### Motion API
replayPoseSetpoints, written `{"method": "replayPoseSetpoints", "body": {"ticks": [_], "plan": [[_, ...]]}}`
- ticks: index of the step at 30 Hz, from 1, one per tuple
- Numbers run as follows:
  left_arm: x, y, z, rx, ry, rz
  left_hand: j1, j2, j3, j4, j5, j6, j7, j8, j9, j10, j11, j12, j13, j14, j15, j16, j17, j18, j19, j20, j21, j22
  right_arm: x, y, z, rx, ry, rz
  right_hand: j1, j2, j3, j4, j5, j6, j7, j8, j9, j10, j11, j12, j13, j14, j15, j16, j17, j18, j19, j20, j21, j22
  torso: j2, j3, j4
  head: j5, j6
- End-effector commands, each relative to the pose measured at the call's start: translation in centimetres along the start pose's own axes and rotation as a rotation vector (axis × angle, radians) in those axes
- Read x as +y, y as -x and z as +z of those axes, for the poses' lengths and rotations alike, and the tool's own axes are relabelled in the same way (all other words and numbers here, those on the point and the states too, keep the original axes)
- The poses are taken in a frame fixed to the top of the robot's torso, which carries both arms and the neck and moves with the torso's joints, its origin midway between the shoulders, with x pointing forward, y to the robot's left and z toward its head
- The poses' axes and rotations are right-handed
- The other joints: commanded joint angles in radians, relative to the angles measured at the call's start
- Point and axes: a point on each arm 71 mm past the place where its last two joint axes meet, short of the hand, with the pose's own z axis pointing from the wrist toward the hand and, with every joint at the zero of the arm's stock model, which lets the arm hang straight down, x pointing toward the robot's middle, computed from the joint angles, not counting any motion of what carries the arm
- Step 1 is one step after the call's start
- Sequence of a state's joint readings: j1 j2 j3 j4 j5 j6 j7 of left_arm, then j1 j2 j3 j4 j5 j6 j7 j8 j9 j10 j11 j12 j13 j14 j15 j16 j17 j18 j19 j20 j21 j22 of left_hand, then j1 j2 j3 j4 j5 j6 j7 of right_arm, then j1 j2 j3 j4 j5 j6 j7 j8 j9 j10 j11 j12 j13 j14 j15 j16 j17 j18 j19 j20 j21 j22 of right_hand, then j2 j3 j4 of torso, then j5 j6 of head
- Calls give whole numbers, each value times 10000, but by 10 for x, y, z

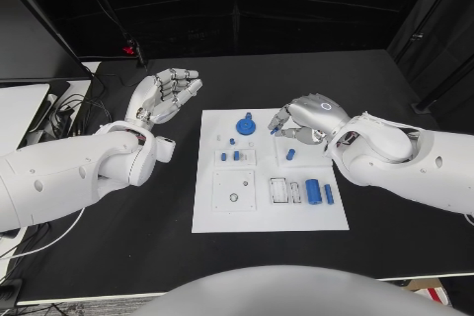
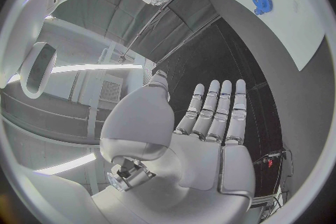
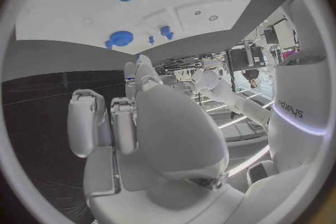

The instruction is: Assemble the parts on the task board

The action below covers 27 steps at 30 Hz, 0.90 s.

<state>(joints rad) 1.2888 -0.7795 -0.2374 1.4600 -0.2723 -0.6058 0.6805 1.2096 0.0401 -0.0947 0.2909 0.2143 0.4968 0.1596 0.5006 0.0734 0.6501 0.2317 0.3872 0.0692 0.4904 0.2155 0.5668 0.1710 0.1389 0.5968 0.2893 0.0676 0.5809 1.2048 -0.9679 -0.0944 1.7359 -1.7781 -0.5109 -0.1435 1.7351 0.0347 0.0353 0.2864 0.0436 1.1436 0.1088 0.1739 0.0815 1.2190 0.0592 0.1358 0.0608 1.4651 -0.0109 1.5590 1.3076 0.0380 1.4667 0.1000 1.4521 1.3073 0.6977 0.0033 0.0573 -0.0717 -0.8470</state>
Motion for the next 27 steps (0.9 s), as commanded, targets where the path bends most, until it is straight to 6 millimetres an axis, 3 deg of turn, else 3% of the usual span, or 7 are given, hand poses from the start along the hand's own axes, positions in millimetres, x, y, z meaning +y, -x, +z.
{"method": "replayPoseSetpoints", "body": {"ticks": [1, 5, 9, 12, 16, 20, 27], "plan": [[-4, -1, 1, 64, -511, -79, 10, 69, -46, 3, 35, -46, 1151, 67, -10, -66, 18, 61, -17, -77, 1, 23, -14, -11, 53, -6, 28, -13, 17, -1, 7, -33, 701, 471, 125, 22, 54, -4, 38, 137, 84, -7, 24, 98, 13, -48, -9, 1012, 9, 8, 2417, -75, 391, -37, 58, 2131, -9, -4, -9, 189, -82], [-4, -2, 1, 89, -493, -99, 12, 79, -59, 6, 46, -54, 1152, 75, -13, -75, 19, 73, -19, -85, 2, 36, -28, -10, 58, -6, 28, -22, 33, -6, 11, 349, 1014, 772, 149, 31, 91, -6, 38, 134, 94, -22, 21, 114, 19, -90, -9, 1014, 14, 14, 2427, -70, 380, -33, 38, 2123, 1, 6, 42, 299, -142], [-4, -2, 1, 91, -483, -101, 12, 79, -59, 6, 46, -54, 1152, 75, -13, -75, 19, 73, -19, -85, 2, 36, -28, -10, 58, -6, 28, -22, 46, -16, 15, 1027, 1092, 940, 163, 28, 112, -8, 38, 127, 103, -35, 18, 121, 25, -124, -10, 1014, 19, 15, 2428, -59, 357, -30, -1, 2107, -5, -3, -10, 444, -190], [-4, -2, 1, 88, -478, -97, 9, 89, -71, 10, 52, -63, 1153, 79, -16, -83, 20, 81, -20, -94, 3, 44, -40, -10, 60, -6, 28, -30, 54, -25, 16, 1537, 1110, 1035, 163, 14, 125, -5, 40, 117, 115, -52, 14, 120, 37, -167, -11, 1015, 27, 17, 2433, -46, 329, -24, -49, 2086, -4, -12, -4, 466, -205], [-4, -3, 1, 114, -492, -117, 9, 89, -71, 10, 52, -63, 1153, 79, -16, -83, 20, 81, -20, -94, 3, 44, -40, -10, 60, -6, 28, -30, 63, -37, 16, 2057, 1185, 1180, 191, 21, 164, -16, 44, 108, 125, -71, 10, 128, 44, -211, -10, 1015, 35, 18, 2433, -40, 314, -17, -74, 2076, 0, 2, 21, 480, -256], [-4, -3, 1, 114, -493, -116, 3, 101, -84, 13, 57, -70, 1154, 86, -18, -92, 21, 91, -21, -105, 4, 53, -53, -11, 63, -6, 27, -39, 70, -46, 18, 2367, 1271, 1272, 205, 22, 184, -23, 45, 101, 133, -82, 7, 133, 48, -233, -10, 1016, 39, 20, 2439, -36, 306, -13, -90, 2070, -7, -1, -18, 531, -256], [-5, -3, 1, 115, -499, -117, 3, 101, -84, 13, 57, -70, 1154, 86, -18, -92, 21, 91, -21, -105, 4, 53, -53, -11, 63, -6, 27, -39, 78, -58, 18, 3056, 1284, 1300, 233, 27, 221, -35, 45, 93, 146, -101, 3, 143, 56, -272, -9, 1020, 45, 28, 2453, -28, 289, -6, -118, 2058, -1, -6, -9, 524, -256]]}}
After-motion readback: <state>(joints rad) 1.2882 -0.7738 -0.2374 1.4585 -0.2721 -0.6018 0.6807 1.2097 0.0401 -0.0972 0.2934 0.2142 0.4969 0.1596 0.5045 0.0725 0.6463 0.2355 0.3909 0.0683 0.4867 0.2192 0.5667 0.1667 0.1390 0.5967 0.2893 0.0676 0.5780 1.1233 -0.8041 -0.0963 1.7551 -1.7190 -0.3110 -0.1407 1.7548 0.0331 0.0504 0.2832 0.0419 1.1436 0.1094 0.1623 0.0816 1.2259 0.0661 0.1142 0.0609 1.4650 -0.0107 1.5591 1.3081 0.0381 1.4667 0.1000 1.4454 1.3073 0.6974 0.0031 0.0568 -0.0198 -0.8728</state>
